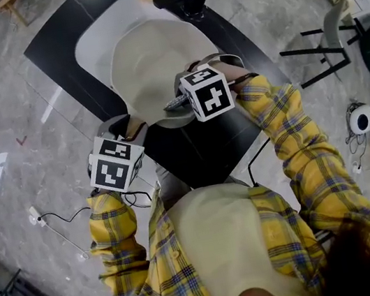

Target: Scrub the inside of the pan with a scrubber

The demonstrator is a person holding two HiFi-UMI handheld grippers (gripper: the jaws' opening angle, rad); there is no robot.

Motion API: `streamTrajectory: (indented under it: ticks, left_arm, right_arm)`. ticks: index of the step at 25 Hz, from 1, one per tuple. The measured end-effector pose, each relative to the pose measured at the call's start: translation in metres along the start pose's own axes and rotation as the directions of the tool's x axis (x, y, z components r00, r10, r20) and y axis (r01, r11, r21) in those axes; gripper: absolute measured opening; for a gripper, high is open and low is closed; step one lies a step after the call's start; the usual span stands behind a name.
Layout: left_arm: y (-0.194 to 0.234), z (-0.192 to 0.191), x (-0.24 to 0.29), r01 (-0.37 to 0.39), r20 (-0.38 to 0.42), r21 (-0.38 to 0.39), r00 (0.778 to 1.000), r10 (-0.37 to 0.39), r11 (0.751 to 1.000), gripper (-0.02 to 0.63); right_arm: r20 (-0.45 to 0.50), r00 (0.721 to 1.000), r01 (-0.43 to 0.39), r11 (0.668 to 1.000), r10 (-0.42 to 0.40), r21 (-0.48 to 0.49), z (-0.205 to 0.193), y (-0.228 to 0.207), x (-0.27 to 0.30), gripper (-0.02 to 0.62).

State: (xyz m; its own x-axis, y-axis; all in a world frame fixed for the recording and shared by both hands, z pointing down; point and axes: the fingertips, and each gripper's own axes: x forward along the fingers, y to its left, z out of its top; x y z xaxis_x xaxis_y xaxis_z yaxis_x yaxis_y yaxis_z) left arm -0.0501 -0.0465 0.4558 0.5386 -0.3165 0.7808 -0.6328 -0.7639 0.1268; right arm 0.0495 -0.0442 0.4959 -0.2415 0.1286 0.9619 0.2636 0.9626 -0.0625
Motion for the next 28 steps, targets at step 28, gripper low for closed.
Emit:
streamTrajectory:
  ticks: [28]
  left_arm:
    - [-0.001, 0.002, -0.002, 0.016, 0.016, -0.034, 1.000, -0.016, 0.999, 0.166]
  right_arm:
    - [0.008, 0.746, 0.654, 0.729, -0.666, -0.202, -0.011, -0.174, -0.035, 0.083]
